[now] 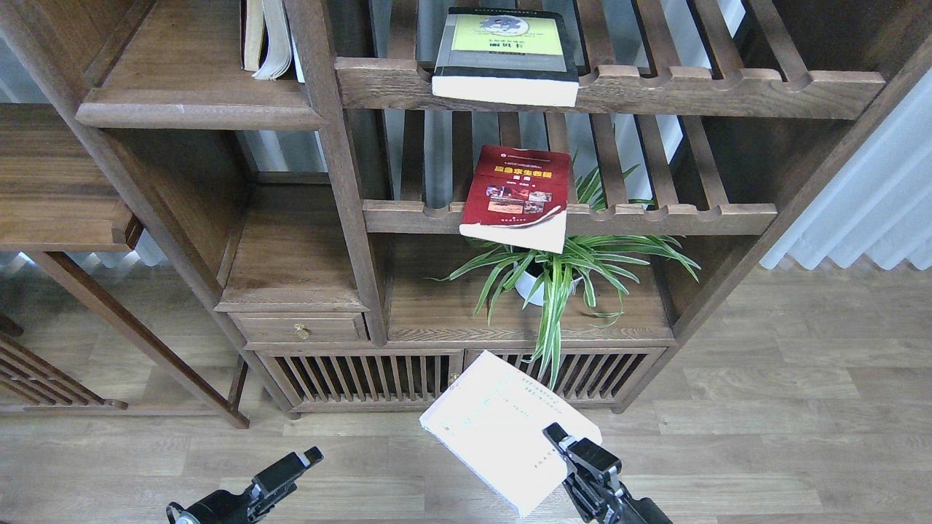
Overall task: Organize books on shelf
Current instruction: 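Lower the white book toward the left gripper, then grasp the white book's edge with the left gripper beside the right gripper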
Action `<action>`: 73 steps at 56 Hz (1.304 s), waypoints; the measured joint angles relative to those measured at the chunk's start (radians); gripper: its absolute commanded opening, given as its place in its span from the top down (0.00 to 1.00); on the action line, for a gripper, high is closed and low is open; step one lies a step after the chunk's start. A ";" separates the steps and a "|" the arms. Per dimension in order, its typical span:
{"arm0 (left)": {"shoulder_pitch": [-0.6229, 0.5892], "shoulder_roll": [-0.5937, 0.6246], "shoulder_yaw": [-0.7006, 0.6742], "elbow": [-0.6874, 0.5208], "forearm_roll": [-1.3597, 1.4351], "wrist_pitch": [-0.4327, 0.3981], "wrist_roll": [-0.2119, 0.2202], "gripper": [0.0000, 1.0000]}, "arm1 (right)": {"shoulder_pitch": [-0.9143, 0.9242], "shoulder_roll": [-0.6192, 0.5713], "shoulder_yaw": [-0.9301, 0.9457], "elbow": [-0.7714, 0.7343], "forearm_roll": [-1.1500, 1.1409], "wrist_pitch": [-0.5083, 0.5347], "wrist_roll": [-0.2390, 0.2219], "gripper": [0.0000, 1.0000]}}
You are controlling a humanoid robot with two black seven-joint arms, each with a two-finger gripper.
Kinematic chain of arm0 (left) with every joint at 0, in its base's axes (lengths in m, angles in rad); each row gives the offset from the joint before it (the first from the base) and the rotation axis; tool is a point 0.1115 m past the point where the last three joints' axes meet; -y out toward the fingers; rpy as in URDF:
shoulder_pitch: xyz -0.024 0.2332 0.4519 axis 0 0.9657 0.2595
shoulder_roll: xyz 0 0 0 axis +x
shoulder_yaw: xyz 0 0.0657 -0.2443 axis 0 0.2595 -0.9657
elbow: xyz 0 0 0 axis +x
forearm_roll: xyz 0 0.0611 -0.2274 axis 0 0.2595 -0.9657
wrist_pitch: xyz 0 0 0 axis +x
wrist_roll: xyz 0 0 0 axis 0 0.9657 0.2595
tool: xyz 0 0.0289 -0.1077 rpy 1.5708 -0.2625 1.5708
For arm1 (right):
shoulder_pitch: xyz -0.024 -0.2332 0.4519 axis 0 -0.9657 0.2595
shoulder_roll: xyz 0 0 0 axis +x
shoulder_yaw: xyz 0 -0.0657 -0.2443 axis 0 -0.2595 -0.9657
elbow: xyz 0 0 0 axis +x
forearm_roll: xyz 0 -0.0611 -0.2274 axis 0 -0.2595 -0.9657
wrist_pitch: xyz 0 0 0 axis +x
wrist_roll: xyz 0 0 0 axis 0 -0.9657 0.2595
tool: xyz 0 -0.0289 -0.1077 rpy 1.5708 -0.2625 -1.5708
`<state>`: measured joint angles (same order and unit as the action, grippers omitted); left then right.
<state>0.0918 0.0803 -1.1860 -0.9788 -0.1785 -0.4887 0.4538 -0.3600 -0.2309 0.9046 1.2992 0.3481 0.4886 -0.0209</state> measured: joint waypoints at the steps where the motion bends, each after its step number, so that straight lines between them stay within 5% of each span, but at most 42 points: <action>1: 0.006 -0.001 0.009 -0.014 -0.043 0.000 0.000 0.00 | 0.000 0.003 0.000 0.000 0.000 0.000 0.000 0.96; 11: 0.053 0.023 0.136 -0.149 -0.389 0.000 -0.002 0.00 | 0.001 0.042 0.002 -0.002 0.000 0.000 0.001 0.96; 24: 0.073 0.060 0.347 -0.188 -0.443 0.000 -0.007 0.00 | 0.000 0.080 -0.011 -0.002 0.000 0.000 0.000 0.96; 64: 0.023 0.059 0.421 -0.165 -0.424 0.000 -0.001 0.00 | -0.049 0.152 -0.099 0.002 -0.105 0.000 -0.021 0.96; 73: -0.006 0.061 0.447 -0.163 -0.412 0.000 -0.005 0.13 | -0.068 0.156 -0.100 0.002 -0.129 0.000 -0.021 0.96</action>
<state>0.0860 0.1414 -0.7391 -1.1418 -0.5908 -0.4887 0.4490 -0.4281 -0.0752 0.8044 1.3008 0.2192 0.4887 -0.0421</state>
